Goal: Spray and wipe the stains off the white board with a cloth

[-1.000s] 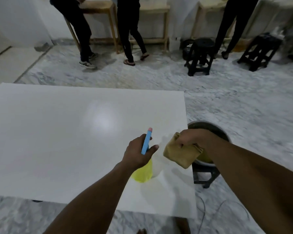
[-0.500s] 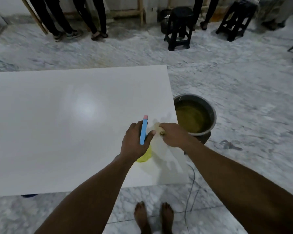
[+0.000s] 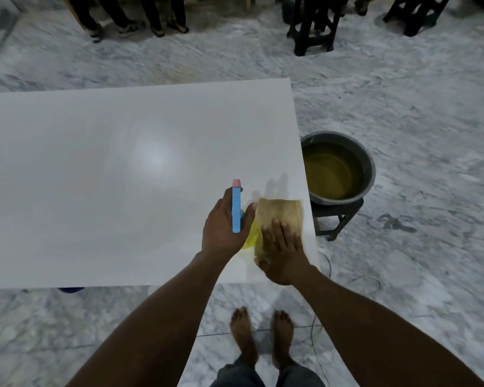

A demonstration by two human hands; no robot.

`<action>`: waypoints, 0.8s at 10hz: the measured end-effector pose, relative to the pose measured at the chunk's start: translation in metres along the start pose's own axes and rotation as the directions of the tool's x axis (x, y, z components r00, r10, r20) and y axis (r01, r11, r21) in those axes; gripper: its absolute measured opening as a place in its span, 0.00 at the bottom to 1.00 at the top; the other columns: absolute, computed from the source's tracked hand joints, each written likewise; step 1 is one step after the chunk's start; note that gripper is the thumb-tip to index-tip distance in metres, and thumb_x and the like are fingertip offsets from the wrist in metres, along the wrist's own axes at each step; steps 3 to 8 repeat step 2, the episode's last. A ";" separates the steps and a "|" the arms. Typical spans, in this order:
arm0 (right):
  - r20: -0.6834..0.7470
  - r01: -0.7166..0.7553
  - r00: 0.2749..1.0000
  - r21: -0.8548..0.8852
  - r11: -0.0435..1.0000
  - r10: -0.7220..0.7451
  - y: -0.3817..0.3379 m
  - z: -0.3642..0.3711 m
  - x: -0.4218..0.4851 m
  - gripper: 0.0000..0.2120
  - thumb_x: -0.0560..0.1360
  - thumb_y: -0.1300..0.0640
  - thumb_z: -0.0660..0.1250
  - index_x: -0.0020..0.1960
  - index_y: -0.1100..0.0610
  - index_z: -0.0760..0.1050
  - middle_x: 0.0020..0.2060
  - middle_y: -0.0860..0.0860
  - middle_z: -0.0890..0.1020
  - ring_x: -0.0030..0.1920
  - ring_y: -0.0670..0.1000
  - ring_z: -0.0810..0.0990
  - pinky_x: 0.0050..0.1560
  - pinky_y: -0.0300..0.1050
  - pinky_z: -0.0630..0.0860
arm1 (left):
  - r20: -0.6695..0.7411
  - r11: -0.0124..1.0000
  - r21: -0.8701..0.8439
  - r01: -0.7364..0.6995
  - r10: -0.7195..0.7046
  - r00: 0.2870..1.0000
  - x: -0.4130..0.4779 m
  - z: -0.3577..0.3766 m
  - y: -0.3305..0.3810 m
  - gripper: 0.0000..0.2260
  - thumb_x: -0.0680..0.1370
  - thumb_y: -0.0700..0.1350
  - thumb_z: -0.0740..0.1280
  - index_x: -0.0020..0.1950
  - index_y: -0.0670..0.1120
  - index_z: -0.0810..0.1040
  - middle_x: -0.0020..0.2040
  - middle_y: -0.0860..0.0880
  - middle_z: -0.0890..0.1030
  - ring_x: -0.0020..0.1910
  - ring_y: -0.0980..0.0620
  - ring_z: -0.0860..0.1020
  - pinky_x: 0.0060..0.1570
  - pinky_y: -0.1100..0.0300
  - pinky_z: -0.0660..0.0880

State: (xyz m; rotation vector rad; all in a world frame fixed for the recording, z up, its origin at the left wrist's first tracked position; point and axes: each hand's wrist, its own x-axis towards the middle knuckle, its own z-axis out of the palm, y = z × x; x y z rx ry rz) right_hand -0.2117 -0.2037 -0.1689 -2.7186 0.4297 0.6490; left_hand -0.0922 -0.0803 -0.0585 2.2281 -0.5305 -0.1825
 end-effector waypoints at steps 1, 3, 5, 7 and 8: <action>0.152 -0.013 0.988 -0.037 0.999 0.019 0.000 -0.012 0.005 0.44 0.75 0.30 0.47 0.77 0.49 0.26 0.75 0.53 0.25 0.76 0.57 0.26 0.77 0.63 0.38 | 0.066 0.999 0.030 -0.015 0.013 0.998 -0.002 -0.005 0.005 0.27 0.76 0.62 0.68 0.70 0.50 0.70 0.43 0.53 0.79 0.41 0.52 0.80 0.43 0.60 0.77; 0.289 0.027 0.957 -0.003 1.000 -0.025 0.004 -0.045 0.014 0.44 0.77 0.38 0.61 0.80 0.52 0.37 0.79 0.54 0.34 0.79 0.58 0.35 0.78 0.61 0.48 | 0.333 0.984 0.177 -0.017 -0.044 0.942 0.012 -0.018 -0.011 0.42 0.67 0.64 0.76 0.74 0.52 0.63 0.54 0.49 0.80 0.50 0.48 0.80 0.48 0.56 0.78; 0.289 0.027 0.957 -0.003 1.000 -0.025 0.004 -0.045 0.014 0.44 0.77 0.38 0.61 0.80 0.52 0.37 0.79 0.54 0.34 0.79 0.58 0.35 0.78 0.61 0.48 | 0.333 0.984 0.177 -0.017 -0.044 0.942 0.012 -0.018 -0.011 0.42 0.67 0.64 0.76 0.74 0.52 0.63 0.54 0.49 0.80 0.50 0.48 0.80 0.48 0.56 0.78; 0.289 0.027 0.957 -0.003 1.000 -0.025 0.004 -0.045 0.014 0.44 0.77 0.38 0.61 0.80 0.52 0.37 0.79 0.54 0.34 0.79 0.58 0.35 0.78 0.61 0.48 | 0.333 0.984 0.177 -0.017 -0.044 0.942 0.012 -0.018 -0.011 0.42 0.67 0.64 0.76 0.74 0.52 0.63 0.54 0.49 0.80 0.50 0.48 0.80 0.48 0.56 0.78; 0.289 0.027 0.957 -0.003 1.000 -0.025 0.004 -0.045 0.014 0.44 0.77 0.38 0.61 0.80 0.52 0.37 0.79 0.54 0.34 0.79 0.58 0.35 0.78 0.61 0.48 | 0.333 0.984 0.177 -0.017 -0.044 0.942 0.012 -0.018 -0.011 0.42 0.67 0.64 0.76 0.74 0.52 0.63 0.54 0.49 0.80 0.50 0.48 0.80 0.48 0.56 0.78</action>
